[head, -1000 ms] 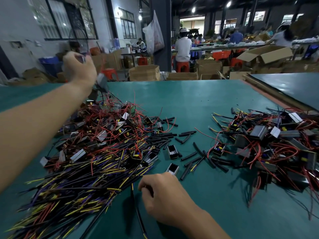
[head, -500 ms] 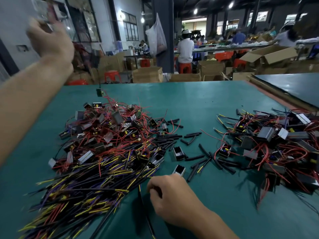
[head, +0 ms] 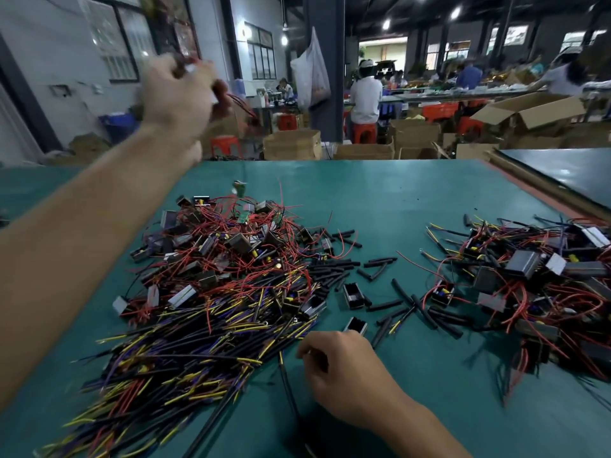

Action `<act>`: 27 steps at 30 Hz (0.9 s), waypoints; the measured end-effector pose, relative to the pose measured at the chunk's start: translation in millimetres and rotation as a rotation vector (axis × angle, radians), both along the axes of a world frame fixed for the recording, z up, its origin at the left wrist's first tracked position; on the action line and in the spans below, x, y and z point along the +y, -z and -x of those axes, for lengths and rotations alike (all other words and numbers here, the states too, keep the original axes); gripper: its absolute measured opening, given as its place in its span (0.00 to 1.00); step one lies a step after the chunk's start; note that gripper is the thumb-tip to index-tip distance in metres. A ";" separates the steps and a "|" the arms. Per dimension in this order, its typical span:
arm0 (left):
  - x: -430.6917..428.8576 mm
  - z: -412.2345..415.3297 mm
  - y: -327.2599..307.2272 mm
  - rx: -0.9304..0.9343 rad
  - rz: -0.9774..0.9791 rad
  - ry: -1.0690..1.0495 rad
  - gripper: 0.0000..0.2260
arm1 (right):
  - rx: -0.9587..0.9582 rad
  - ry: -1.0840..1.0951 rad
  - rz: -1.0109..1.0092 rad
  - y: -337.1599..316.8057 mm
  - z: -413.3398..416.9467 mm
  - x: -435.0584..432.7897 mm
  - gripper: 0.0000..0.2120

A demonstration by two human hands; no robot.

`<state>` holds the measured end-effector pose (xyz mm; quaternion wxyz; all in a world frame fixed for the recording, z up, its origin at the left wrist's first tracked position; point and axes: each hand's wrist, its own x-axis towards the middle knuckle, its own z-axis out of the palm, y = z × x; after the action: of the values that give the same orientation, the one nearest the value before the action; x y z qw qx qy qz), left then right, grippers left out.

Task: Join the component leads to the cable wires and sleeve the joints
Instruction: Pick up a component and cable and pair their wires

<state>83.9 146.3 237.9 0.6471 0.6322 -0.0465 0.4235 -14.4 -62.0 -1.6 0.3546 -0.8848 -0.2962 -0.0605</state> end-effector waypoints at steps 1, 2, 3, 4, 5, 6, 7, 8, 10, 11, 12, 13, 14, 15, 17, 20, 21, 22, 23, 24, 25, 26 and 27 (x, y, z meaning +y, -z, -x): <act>-3.9 3.9 -0.8 -0.040 0.021 -0.035 0.04 | 0.000 0.011 -0.014 0.1 -0.1 -0.8 0.10; -7.0 10.0 -2.8 -0.070 0.021 -0.062 0.03 | 0.000 0.023 -0.030 -0.5 -0.6 -1.6 0.10; -9.6 13.8 -4.2 -0.098 0.037 -0.098 0.02 | -0.002 0.035 -0.045 -1.0 -1.0 -2.3 0.09; -13.2 18.7 -5.9 -0.106 0.070 -0.140 0.02 | -0.011 0.046 -0.054 -1.0 -1.7 -3.4 0.09; -16.6 24.9 -8.4 -0.096 0.109 -0.133 0.03 | -0.019 0.058 -0.058 -0.9 -2.5 -3.8 0.09; -20.1 30.7 -10.6 -0.096 0.135 -0.087 0.04 | -0.019 0.071 -0.068 -1.1 -2.8 -3.5 0.09; -26.1 37.2 -10.4 -0.106 0.139 -0.008 0.04 | -0.009 0.075 -0.088 -2.1 -2.8 -2.6 0.08; -34.1 44.8 -7.1 -0.117 0.124 0.060 0.05 | 0.013 0.070 -0.122 -3.2 -2.4 -1.8 0.07; -52.8 59.2 8.7 -0.094 0.072 0.198 0.05 | 0.093 0.073 -0.251 -8.9 -1.7 -0.6 0.07; -61.2 62.9 21.1 -0.050 0.058 0.233 0.06 | 0.167 0.073 -0.372 -13.7 -1.5 -0.9 0.10; -66.5 63.5 34.9 0.007 0.054 0.253 0.06 | 0.272 0.056 -0.537 -19.2 -2.2 -2.1 0.14; -71.6 63.7 50.4 0.065 0.063 0.258 0.07 | 0.394 0.026 -0.712 -23.7 -4.1 -4.7 0.19; -74.9 62.9 66.5 0.129 0.078 0.254 0.08 | 0.506 -0.010 -0.879 -27.9 -6.7 -8.2 0.23; -78.1 61.6 83.5 0.192 0.097 0.259 0.09 | 0.586 -0.035 -1.012 -32.0 -9.0 -12.5 0.25; -83.8 62.1 117.6 0.293 0.148 0.315 0.12 | 0.670 -0.044 -1.151 -39.2 -12.8 -22.0 0.28; -88.8 67.4 160.3 0.381 0.262 0.403 0.12 | 0.698 -0.008 -1.148 -41.2 -17.4 -31.3 0.32; -89.4 69.7 170.5 0.401 0.304 0.419 0.11 | 0.697 0.003 -1.143 -40.6 -18.1 -32.8 0.29; -89.8 71.4 178.6 0.419 0.347 0.429 0.10 | 0.699 0.004 -1.155 -40.4 -19.0 -34.1 0.24; -90.4 72.7 184.5 0.433 0.382 0.433 0.09 | 0.715 -0.011 -1.183 -41.1 -19.8 -35.1 0.19; -90.8 73.7 188.3 0.441 0.394 0.437 0.09 | 0.744 -0.039 -1.217 -41.4 -20.9 -36.5 0.18; -91.1 74.9 190.5 0.443 0.381 0.441 0.09 | 0.774 -0.067 -1.248 -42.2 -21.3 -37.3 0.18; -90.4 76.6 191.9 0.439 0.351 0.448 0.09 | 0.794 -0.089 -1.274 -42.9 -21.4 -37.5 0.17; -89.5 77.9 192.5 0.430 0.316 0.457 0.09 | 0.804 -0.098 -1.291 -44.6 -21.7 -37.5 0.16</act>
<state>6.0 56.8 45.4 0.8100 0.5723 0.0167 0.1266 7.3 -99.5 43.0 0.8846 -0.4415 -0.0891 0.1211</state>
